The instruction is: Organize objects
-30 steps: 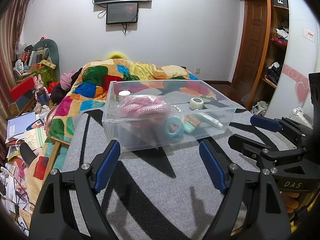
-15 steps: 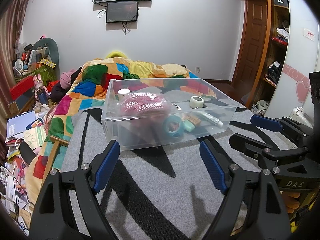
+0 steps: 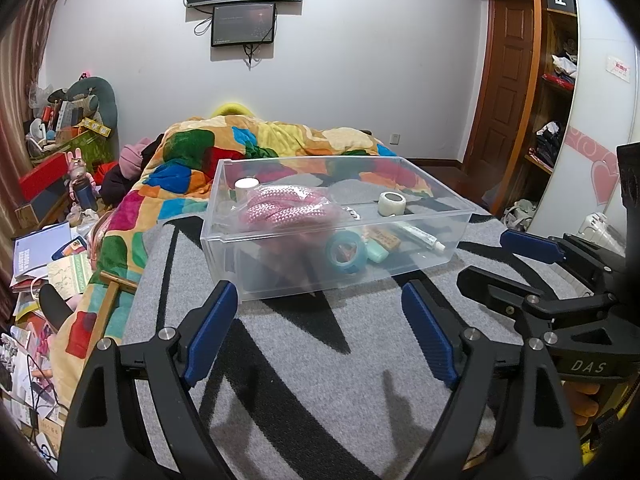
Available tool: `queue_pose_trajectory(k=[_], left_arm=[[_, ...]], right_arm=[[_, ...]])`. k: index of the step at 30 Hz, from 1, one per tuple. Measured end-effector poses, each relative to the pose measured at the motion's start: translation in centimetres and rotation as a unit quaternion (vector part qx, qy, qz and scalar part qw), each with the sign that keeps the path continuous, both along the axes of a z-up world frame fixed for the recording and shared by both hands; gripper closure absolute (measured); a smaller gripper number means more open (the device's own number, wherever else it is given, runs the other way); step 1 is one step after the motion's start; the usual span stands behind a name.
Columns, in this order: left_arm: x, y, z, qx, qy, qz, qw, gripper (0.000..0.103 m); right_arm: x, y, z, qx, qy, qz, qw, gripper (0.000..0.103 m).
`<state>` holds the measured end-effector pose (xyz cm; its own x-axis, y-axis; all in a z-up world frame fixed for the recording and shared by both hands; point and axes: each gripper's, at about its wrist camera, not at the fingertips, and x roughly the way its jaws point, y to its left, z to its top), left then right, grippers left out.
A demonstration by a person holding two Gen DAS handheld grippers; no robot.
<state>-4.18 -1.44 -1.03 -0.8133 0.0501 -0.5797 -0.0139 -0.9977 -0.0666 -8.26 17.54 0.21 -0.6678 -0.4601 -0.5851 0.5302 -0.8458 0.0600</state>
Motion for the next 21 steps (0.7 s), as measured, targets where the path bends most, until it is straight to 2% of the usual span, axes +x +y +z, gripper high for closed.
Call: queue_pose_trajectory(k=[12, 21], left_arm=[[0.01, 0.06, 0.04, 0.000, -0.001, 0.000, 1.0000, 0.018], [-0.14, -0.07, -0.06, 0.006, -0.011, 0.000, 0.9999, 0.014]], right_arm=[[0.00, 0.09, 0.05, 0.000, 0.001, 0.000, 1.000, 0.026], [-0.07, 0.21, 0.12, -0.002, 0.000, -0.002, 1.000, 0.026]])
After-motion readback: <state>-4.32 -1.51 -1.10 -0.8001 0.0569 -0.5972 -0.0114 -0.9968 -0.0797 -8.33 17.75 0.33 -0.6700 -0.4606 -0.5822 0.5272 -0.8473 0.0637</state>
